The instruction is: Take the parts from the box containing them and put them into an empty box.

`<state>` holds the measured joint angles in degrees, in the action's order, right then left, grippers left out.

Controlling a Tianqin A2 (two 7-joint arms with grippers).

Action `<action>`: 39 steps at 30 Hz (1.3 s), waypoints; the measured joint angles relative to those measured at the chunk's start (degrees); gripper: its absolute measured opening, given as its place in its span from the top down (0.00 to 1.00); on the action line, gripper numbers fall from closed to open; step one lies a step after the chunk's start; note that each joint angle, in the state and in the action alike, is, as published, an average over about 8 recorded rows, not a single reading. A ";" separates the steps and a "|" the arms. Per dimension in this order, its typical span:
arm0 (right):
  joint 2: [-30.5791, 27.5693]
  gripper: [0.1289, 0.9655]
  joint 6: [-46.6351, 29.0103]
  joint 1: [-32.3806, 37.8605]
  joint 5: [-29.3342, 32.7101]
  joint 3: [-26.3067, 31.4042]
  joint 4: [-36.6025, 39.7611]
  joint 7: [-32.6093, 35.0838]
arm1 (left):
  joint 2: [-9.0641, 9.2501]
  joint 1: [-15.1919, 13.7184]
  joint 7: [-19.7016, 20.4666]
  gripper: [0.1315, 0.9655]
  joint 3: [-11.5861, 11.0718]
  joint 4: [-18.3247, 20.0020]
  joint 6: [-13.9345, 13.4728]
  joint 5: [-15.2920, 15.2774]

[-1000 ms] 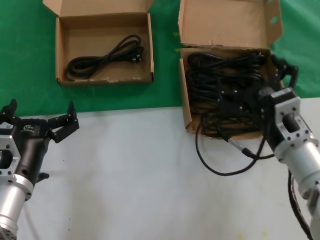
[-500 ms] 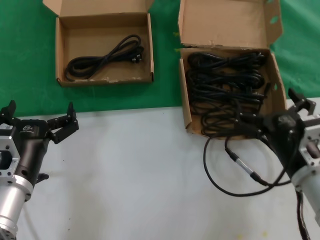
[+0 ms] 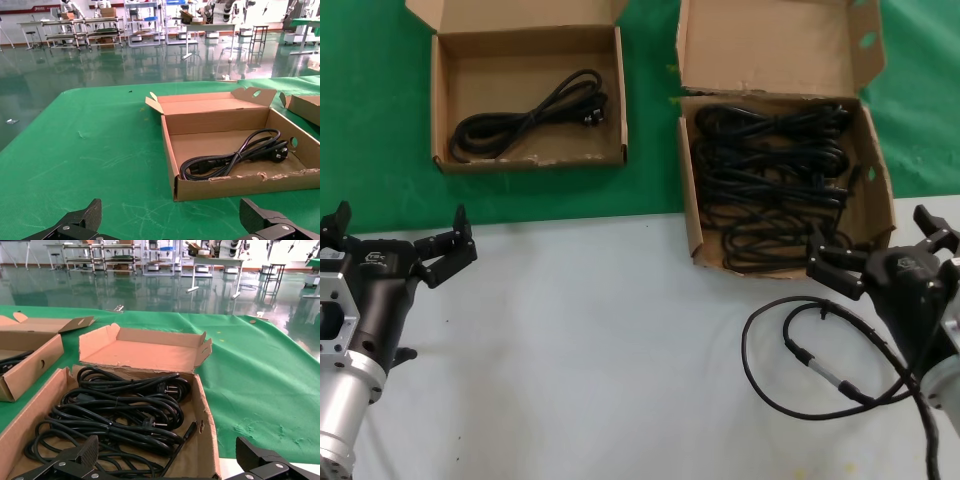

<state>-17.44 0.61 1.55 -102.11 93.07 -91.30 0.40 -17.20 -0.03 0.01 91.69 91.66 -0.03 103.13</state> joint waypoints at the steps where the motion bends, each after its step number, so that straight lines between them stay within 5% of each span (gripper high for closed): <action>1: 0.00 0.00 0.00 0.00 0.00 0.00 0.00 0.00 | 0.00 0.00 0.00 0.00 0.00 0.00 0.00 0.00; 39: 0.00 0.00 0.00 -0.01 -0.01 -0.01 0.00 0.00 | 0.00 0.00 0.00 0.00 0.00 0.00 0.00 0.00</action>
<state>-17.44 0.61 1.54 -102.12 93.07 -91.30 0.40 -17.20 -0.03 0.01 91.69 91.66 -0.03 103.13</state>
